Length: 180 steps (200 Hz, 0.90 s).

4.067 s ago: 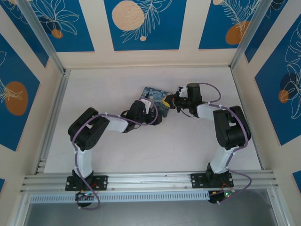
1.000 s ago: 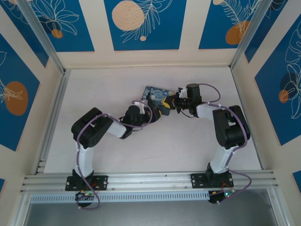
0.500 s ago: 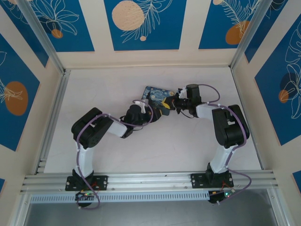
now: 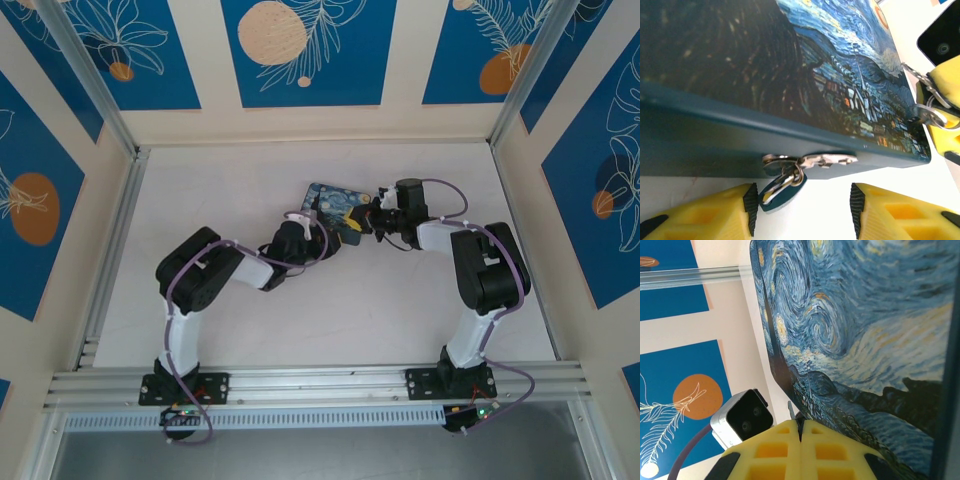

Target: Unlock the padlock with the key

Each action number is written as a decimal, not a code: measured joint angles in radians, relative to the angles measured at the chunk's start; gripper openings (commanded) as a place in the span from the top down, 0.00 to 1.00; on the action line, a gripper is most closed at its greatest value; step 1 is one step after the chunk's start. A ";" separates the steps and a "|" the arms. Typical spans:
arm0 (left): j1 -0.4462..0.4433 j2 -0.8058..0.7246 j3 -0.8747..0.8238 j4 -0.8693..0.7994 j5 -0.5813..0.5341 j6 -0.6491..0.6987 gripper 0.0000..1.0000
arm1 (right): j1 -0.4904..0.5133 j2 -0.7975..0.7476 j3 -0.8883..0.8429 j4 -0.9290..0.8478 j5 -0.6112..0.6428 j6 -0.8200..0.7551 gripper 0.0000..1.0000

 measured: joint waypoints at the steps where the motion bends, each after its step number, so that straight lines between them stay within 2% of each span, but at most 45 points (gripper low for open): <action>1: 0.000 0.000 0.001 -0.001 0.000 0.000 0.49 | 0.000 0.000 0.000 0.000 0.000 0.000 1.00; 24: -0.006 0.011 0.013 -0.005 -0.015 0.010 0.53 | 0.000 0.000 0.000 0.000 0.000 0.000 1.00; 180: -0.034 -0.026 -0.046 0.029 -0.064 -0.018 0.50 | 0.001 0.013 0.005 0.008 -0.007 0.000 1.00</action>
